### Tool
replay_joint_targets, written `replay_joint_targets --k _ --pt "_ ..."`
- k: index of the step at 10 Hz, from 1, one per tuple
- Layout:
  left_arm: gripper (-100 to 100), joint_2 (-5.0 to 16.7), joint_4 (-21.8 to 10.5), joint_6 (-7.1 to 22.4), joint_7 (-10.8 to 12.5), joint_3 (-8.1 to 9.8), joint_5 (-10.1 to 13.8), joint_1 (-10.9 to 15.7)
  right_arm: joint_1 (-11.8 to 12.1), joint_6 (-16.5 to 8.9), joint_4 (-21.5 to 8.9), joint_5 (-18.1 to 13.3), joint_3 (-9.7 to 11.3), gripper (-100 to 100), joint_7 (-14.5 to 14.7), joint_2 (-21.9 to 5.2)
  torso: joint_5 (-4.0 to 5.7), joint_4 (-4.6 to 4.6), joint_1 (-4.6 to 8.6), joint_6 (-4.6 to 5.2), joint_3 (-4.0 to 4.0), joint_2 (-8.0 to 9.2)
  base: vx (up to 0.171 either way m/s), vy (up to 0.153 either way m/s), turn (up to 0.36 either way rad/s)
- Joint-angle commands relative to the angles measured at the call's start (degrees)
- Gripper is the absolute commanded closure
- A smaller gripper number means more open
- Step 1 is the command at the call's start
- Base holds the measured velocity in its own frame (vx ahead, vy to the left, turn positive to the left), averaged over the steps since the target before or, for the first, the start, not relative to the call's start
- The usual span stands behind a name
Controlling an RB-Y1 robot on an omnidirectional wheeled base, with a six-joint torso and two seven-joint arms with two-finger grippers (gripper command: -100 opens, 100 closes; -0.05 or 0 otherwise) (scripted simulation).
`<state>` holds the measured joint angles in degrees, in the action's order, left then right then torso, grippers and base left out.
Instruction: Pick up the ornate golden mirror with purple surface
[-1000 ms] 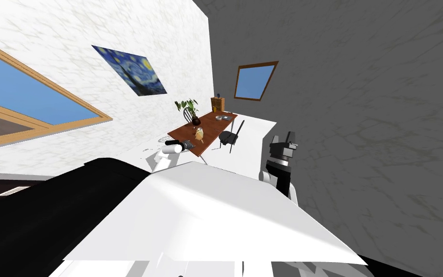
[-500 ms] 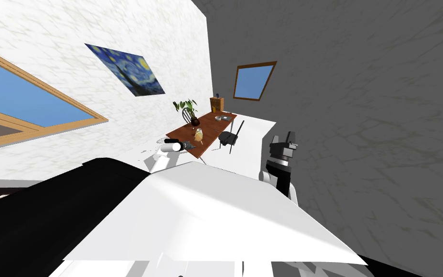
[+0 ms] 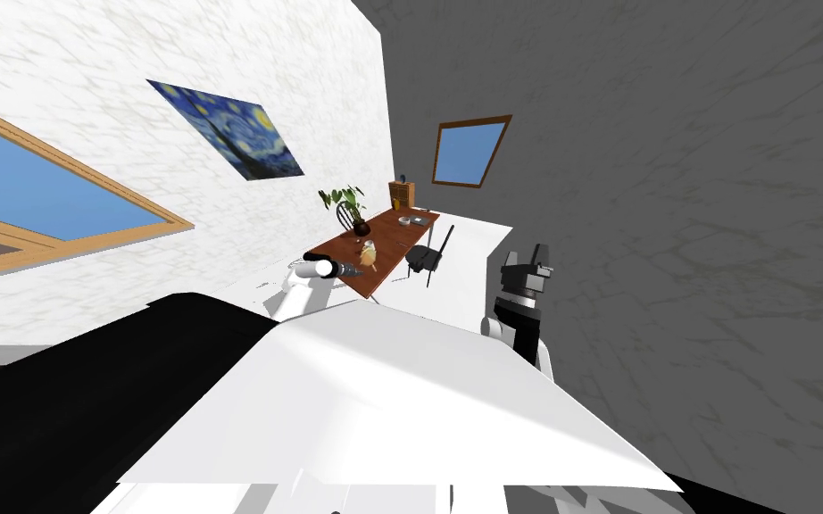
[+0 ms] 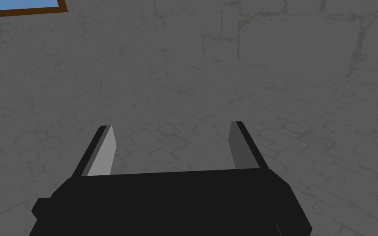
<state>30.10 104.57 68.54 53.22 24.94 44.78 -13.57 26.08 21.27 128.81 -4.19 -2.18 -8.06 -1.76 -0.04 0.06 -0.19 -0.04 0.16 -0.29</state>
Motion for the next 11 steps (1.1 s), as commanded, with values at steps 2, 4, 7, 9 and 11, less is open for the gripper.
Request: replay_joint_targets --k 2,4,7,9,11 --pt "-100 1.78 -1.25 4.11 2.77 0.40 3.43 1.51 0.00 0.00 0.00 0.00 0.00 0 0.00 0.00 0.00 0.01 0.01 0.00 0.01 -0.01 0.073 0.048 -0.022" --pt "-100 2.90 -2.05 6.18 4.15 0.56 5.62 2.47 0.00 0.00 0.00 0.00 0.00 0 0.00 0.00 -0.01 0.00 -0.05 0.00 -0.01 0.02 0.071 0.056 -0.017" --pt "-100 3.96 -2.54 7.76 5.14 0.76 7.60 3.25 0.00 0.00 0.00 0.00 0.00 0 0.00 0.00 0.00 0.02 0.02 0.00 0.06 -0.09 0.081 0.036 -0.008" --pt "-100 3.46 -5.41 6.09 3.39 -0.81 6.66 6.17 -0.01 0.00 0.00 0.00 0.00 0 0.00 0.00 0.03 -0.03 0.16 -0.01 -0.11 0.20 -0.019 0.009 0.064" --pt "-100 3.46 -8.54 6.09 3.39 -0.81 6.66 9.21 -0.02 0.00 0.00 0.00 0.01 0 0.00 0.01 0.03 -0.10 0.18 -0.01 -0.26 0.47 -0.049 -0.004 0.040"
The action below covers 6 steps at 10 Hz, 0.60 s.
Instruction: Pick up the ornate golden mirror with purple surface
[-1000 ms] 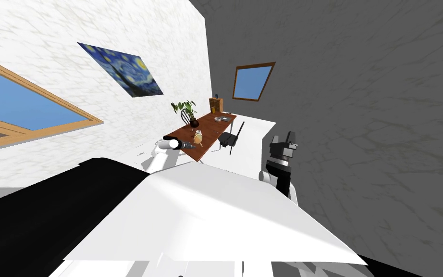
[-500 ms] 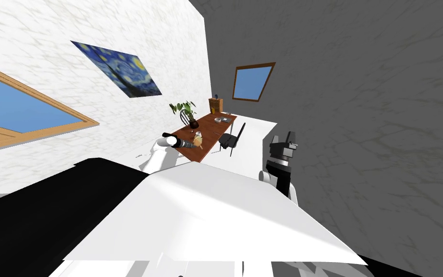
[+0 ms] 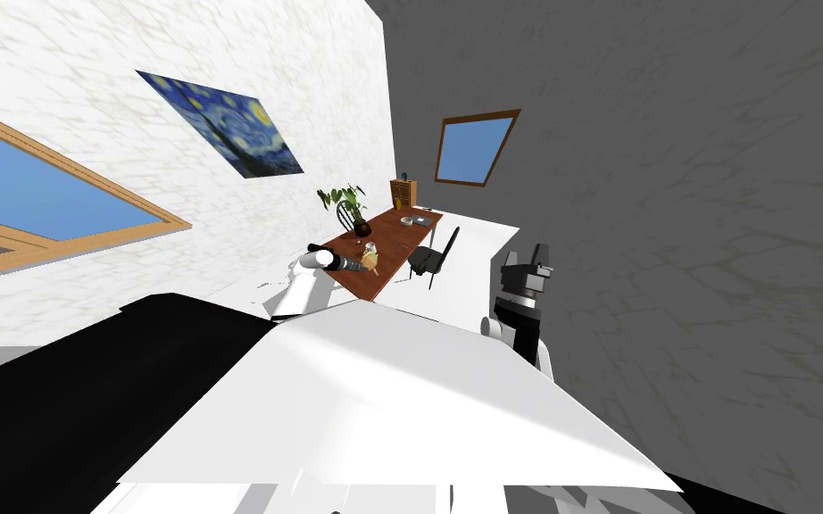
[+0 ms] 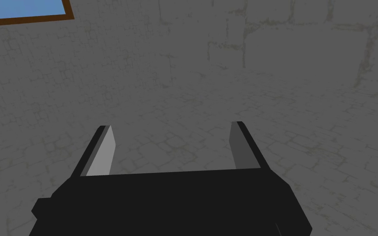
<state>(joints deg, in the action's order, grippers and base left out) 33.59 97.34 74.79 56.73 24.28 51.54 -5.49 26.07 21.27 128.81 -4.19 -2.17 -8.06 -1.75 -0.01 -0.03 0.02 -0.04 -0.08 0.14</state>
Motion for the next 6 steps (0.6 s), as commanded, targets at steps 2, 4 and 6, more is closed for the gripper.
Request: replay_joint_targets --k 2,4,6 --pt "-100 -0.60 -4.54 -2.06 -2.02 -1.74 -1.15 3.64 0.00 0.00 0.00 0.00 0.00 0 0.00 0.00 0.00 0.02 0.00 -0.01 0.04 -0.06 -0.033 -0.001 0.055" --pt "-100 -0.60 -8.53 -2.06 -2.02 -1.74 -1.15 7.03 0.00 0.00 0.00 0.00 0.00 0 0.00 0.00 -0.01 -0.01 -0.03 -0.01 -0.03 0.05 -0.043 0.000 0.043" --pt "-100 -1.17 -12.39 -3.96 -3.92 -3.33 -2.20 9.70 0.00 0.00 0.00 0.00 0.00 0 0.00 0.00 -0.01 0.02 -0.01 -0.01 0.05 -0.09 -0.025 -0.002 0.064"
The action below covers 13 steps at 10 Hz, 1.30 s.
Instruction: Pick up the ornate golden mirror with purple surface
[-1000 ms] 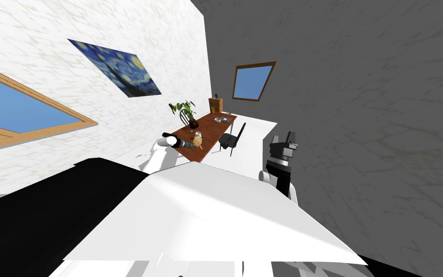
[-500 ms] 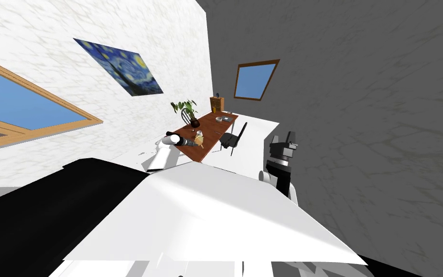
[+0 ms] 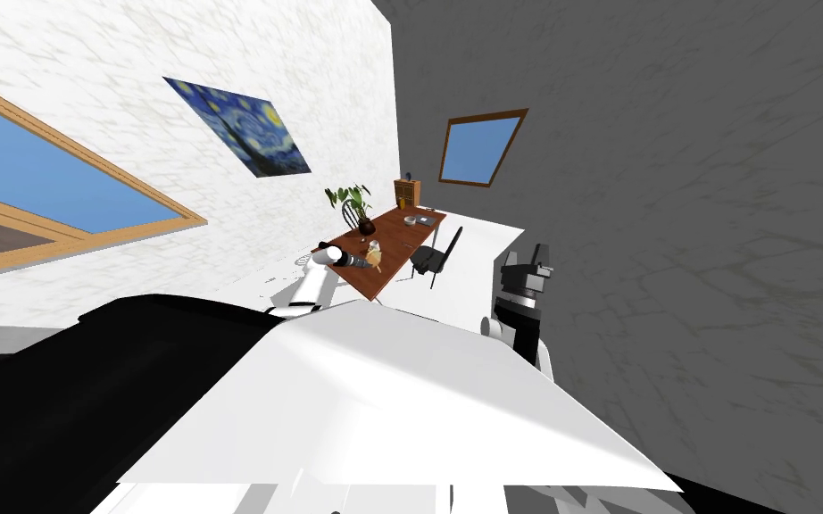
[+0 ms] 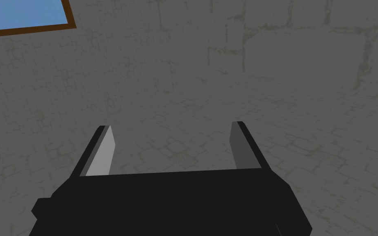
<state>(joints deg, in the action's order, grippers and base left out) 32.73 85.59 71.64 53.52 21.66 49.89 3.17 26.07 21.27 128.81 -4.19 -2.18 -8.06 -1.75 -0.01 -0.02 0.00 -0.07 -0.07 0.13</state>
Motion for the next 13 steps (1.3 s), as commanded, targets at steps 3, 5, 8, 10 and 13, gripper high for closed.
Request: replay_joint_targets --k 3,5,8,10,13 --pt "-100 -0.31 -6.02 -0.81 -0.72 -0.70 -0.55 4.27 -0.01 0.00 0.00 0.00 0.00 0 0.00 0.00 0.00 -0.01 0.00 0.05 0.00 -0.01 -0.033 0.003 0.018" --pt "-100 -0.88 -9.23 -2.70 -2.62 -2.29 -1.60 8.67 0.00 0.00 0.00 0.00 0.00 0 0.00 0.00 -0.06 0.06 -0.06 0.04 0.07 -0.08 -0.051 0.003 0.106" --pt "-100 -0.88 -13.38 -2.70 -2.62 -2.29 -1.60 10.17 0.00 0.00 0.00 0.00 0.01 0 0.00 0.00 -0.06 0.07 -0.05 0.06 0.12 -0.18 -0.014 0.000 -0.004" --pt "-100 -1.44 -16.78 -4.60 -4.53 -3.88 -2.65 14.68 0.00 0.00 0.00 0.00 0.00 0 0.00 0.00 -0.17 0.19 -0.18 0.02 0.21 -0.23 -0.052 0.003 0.114" --pt "-100 -2.01 -22.34 -6.49 -6.43 -5.47 -3.70 18.86 -0.01 0.00 0.00 0.00 0.01 0 0.00 0.00 -0.24 0.27 -0.21 0.06 0.30 -0.35 -0.031 0.003 0.044"
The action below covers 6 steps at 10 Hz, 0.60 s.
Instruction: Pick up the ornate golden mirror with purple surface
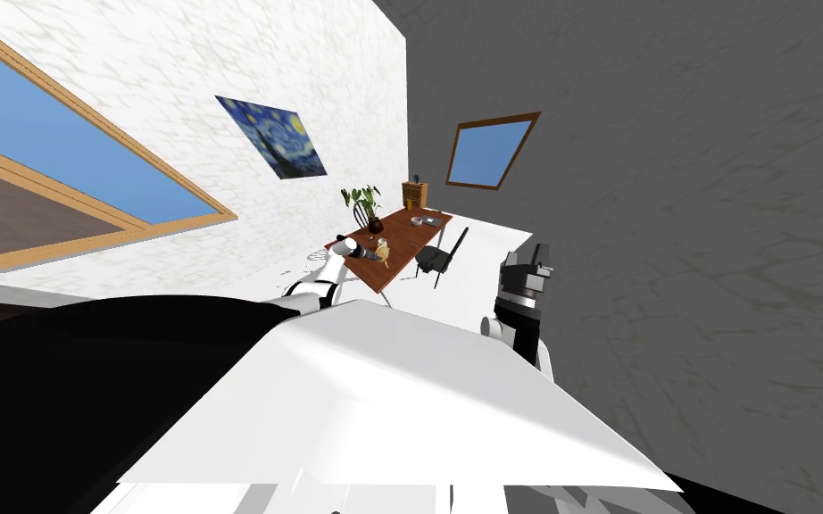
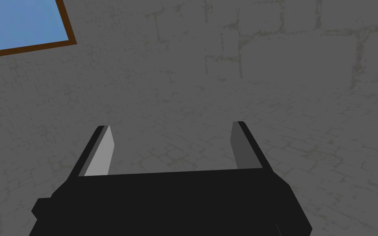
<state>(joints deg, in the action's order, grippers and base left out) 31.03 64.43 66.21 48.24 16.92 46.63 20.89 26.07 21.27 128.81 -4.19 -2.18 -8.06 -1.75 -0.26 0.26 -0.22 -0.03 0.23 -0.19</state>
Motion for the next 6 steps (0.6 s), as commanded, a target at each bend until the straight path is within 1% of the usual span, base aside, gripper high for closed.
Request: replay_joint_targets --k 1,2,4,5,6 --pt "-100 -0.30 -2.86 -1.07 -1.15 -0.73 -0.45 2.86 0.00 0.00 0.00 0.00 0.00 0 0.00 0.00 0.00 0.00 0.00 0.00 0.00 0.00 -0.062 0.001 0.073" --pt "-100 -0.30 -4.32 -1.07 -1.15 -0.73 -0.45 4.25 -0.01 0.00 0.00 0.00 0.00 0 0.00 0.00 0.00 -0.01 0.00 0.03 -0.02 0.03 -0.033 0.005 -0.023" --pt "-100 -0.30 -7.31 -1.07 -1.15 -0.73 -0.45 4.25 0.00 0.00 0.00 0.00 0.00 0 0.00 0.00 -0.01 0.02 -0.03 0.02 0.06 -0.11 0.000 0.004 -0.006" --pt "-100 -0.87 -9.05 -2.96 -3.05 -2.31 -1.50 6.98 0.00 0.00 0.00 0.00 0.01 0 0.00 0.00 -0.05 0.09 -0.05 0.01 0.12 -0.18 -0.043 0.005 0.152" --pt "-100 -0.87 -11.06 -2.96 -3.05 -2.31 -1.50 8.79 0.00 0.00 0.00 0.00 0.00 0 0.00 0.00 -0.07 0.10 -0.09 -0.01 0.11 -0.13 -0.066 -0.001 0.078"
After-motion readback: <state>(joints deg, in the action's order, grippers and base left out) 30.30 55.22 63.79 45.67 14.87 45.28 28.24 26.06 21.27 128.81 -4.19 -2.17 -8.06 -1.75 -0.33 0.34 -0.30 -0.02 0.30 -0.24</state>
